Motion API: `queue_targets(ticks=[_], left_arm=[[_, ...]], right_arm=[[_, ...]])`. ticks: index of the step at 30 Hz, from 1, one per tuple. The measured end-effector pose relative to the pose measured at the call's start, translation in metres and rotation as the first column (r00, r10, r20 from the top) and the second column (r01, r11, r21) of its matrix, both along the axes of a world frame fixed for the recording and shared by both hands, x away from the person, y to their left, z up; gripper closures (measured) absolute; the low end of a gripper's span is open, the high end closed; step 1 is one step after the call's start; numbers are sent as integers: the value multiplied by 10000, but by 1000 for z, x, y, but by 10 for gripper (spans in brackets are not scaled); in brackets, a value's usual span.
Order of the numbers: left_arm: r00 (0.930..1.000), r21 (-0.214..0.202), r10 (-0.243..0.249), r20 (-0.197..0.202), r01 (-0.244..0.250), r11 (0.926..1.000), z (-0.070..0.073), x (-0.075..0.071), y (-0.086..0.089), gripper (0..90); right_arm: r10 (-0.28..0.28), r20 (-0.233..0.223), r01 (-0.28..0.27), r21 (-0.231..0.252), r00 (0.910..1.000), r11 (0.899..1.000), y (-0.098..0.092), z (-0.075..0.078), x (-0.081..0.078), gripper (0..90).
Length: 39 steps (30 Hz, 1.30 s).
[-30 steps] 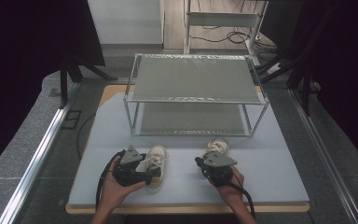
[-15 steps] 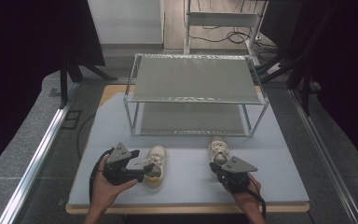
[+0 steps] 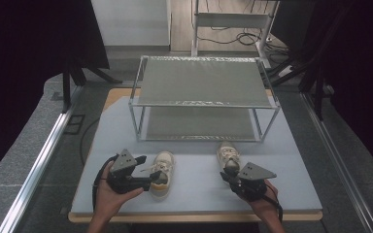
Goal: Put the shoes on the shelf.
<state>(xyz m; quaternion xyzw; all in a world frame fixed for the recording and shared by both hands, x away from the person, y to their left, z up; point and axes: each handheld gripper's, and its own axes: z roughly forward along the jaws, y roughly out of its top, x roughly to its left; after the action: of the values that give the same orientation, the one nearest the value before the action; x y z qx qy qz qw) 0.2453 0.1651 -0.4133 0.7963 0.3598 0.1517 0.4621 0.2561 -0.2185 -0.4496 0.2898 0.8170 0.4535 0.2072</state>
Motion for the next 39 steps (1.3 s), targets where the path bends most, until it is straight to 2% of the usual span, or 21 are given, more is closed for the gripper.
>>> queue_targets(ticks=[6,14,15,16,17,19,20,21,22,25,26,28,30,31,32,33,34,35,36,37,39], left_arm=[[9969,-144,-432,650,443,9989,13,-6,-2,291],[9792,743,-2029,-13,2025,9765,9,-2,-4,306],[9656,1030,-2559,-458,2593,9603,6,0,-4,328],[9656,1030,-2559,-458,2593,9603,6,0,-4,346],[9468,1423,-3093,-886,3194,9369,1,0,-6,360],[9277,1753,-3498,-1304,3688,9128,-4,0,-9,376],[9277,1753,-3498,-1304,3688,9128,-4,0,-9,380],[9121,2092,-3766,-1619,4047,8902,-10,1,-13,381],[9121,2092,-3766,-1619,4047,8902,-10,1,-13,384],[8908,2550,-4140,-1876,4512,8552,-18,8,-20,398],[8908,2550,-4140,-1876,4512,8552,-18,8,-20,407],[8686,2910,-4496,-2082,4938,8194,-23,17,-25,438],[8602,2982,-4593,-2214,5082,8080,-25,21,-27,491],[8515,2938,-4686,-2356,5220,8008,-27,23,-29,519],[8396,2983,-4810,-2524,5404,7868,-29,26,-31,519],[8284,3010,-4918,-2679,5569,7741,-30,28,-33,587],[8154,3027,-5056,-2820,5757,7596,-31,32,-35,610],[8154,3027,-5056,-2820,5757,7596,-31,32,-35,623],[8037,2928,-5171,-2946,5910,7517,-30,34,-35,635],[7817,2736,-5358,-3191,6173,7376,-30,39,-35,646],[7570,2475,-5574,-3410,6443,7236,-31,44,-34,672]], right_arm=[[874,159,-871,-153,9960,9961,-15,20,8,625],[1964,-936,-2085,-1450,9761,9672,-27,18,29,586],[2338,-1285,-2550,-1855,9637,9490,-28,15,35,584],[2338,-1285,-2550,-1855,9637,9490,-28,15,35,584],[2661,-1456,-2925,-2086,9529,9332,-29,15,38,582],[2914,-1648,-3223,-2115,9423,9227,-30,17,42,590],[2986,-1747,-3328,-2199,9383,9170,-29,18,44,595],[3054,-1889,-3448,-2337,9333,9091,-29,18,46,597],[3138,-2019,-3592,-2561,9278,8974,-27,18,48,598],[3427,-2468,-4092,-3125,9064,8572,-22,17,54,598],[3427,-2468,-4092,-3125,9064,8572,-22,17,54,598],[3909,-3061,-4810,-3235,8680,8148,-18,18,64,610],[4003,-3301,-5009,-3239,8549,8026,-16,19,68,618],[4180,-3703,-5367,-3216,8295,7801,-13,17,75,635],[4180,-3703,-5367,-3216,8295,7801,-13,17,75,635],[4332,-4029,-5674,-3193,8062,7590,-10,14,81,642],[4421,-4172,-5823,-3134,7941,7501,-9,13,83,648],[4421,-4172,-5823,-3134,7941,7501,-9,13,83,648],[4522,-4373,-6004,-3010,7773,7409,-6,8,86,660],[4584,-4436,-6082,-2936,7701,7375,-5,7,87,670],[4709,-4467,-6188,-2803,7607,7338,-6,6,89,688]])
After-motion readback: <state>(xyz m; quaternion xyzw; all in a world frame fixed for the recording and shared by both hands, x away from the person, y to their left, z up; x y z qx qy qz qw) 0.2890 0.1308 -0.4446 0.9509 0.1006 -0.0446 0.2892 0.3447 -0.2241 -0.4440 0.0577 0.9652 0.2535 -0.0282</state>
